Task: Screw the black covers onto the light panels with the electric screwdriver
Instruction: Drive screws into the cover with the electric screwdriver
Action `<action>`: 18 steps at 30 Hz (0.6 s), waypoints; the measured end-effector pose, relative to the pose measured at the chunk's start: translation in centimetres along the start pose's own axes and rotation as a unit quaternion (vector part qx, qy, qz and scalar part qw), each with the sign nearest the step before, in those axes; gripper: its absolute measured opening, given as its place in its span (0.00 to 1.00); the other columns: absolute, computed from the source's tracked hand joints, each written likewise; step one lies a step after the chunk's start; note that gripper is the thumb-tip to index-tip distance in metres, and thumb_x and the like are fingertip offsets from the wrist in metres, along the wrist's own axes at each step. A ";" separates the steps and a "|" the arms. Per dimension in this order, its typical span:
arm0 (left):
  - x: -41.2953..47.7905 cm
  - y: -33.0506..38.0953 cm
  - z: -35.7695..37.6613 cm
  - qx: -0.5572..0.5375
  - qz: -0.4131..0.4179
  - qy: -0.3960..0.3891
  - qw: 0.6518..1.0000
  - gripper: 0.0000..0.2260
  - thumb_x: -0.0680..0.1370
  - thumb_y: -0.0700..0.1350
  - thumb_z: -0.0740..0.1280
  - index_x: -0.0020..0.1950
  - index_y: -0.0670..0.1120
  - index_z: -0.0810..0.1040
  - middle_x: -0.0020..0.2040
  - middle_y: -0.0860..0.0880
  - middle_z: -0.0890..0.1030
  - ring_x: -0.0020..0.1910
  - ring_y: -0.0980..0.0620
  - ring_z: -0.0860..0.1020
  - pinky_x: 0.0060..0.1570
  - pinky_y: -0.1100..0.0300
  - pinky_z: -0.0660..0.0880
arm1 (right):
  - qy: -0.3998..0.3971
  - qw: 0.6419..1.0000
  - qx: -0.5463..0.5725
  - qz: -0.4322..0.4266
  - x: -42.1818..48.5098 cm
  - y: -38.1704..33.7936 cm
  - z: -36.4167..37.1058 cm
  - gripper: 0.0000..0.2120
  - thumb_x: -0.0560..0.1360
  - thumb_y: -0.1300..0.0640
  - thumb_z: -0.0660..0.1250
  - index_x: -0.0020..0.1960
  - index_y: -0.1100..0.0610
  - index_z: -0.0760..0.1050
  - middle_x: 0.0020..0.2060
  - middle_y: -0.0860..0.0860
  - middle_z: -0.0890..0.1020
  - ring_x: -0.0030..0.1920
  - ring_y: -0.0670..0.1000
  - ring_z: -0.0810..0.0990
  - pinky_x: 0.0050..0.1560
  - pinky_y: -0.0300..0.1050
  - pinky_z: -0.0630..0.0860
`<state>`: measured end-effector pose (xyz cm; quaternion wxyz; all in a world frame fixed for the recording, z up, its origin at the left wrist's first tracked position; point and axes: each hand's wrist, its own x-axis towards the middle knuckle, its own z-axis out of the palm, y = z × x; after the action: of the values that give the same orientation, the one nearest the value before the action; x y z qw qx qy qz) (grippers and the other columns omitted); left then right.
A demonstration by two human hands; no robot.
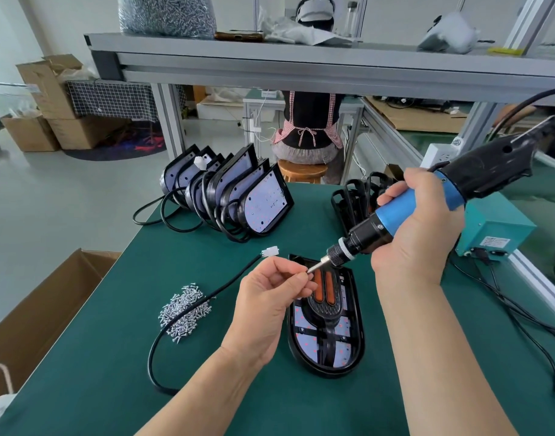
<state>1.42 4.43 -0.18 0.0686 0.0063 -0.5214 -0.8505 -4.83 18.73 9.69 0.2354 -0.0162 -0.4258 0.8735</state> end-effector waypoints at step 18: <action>3.6 -2.8 -1.8 0.459 -0.140 0.012 0.877 0.45 0.63 0.71 0.71 0.72 0.50 0.62 0.54 0.56 0.75 0.54 0.55 0.75 0.48 0.60 0.70 | -0.038 0.995 -0.048 -0.074 2.5 3.0 2.0 0.06 0.68 0.65 0.68 0.41 0.58 0.72 0.29 0.51 0.75 0.28 0.51 0.74 0.32 0.43 0.74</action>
<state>-2.34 3.66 -3.23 -0.0554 0.1202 -0.8463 -0.5161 -8.71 16.82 9.15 0.2821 0.0371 -0.4760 0.8321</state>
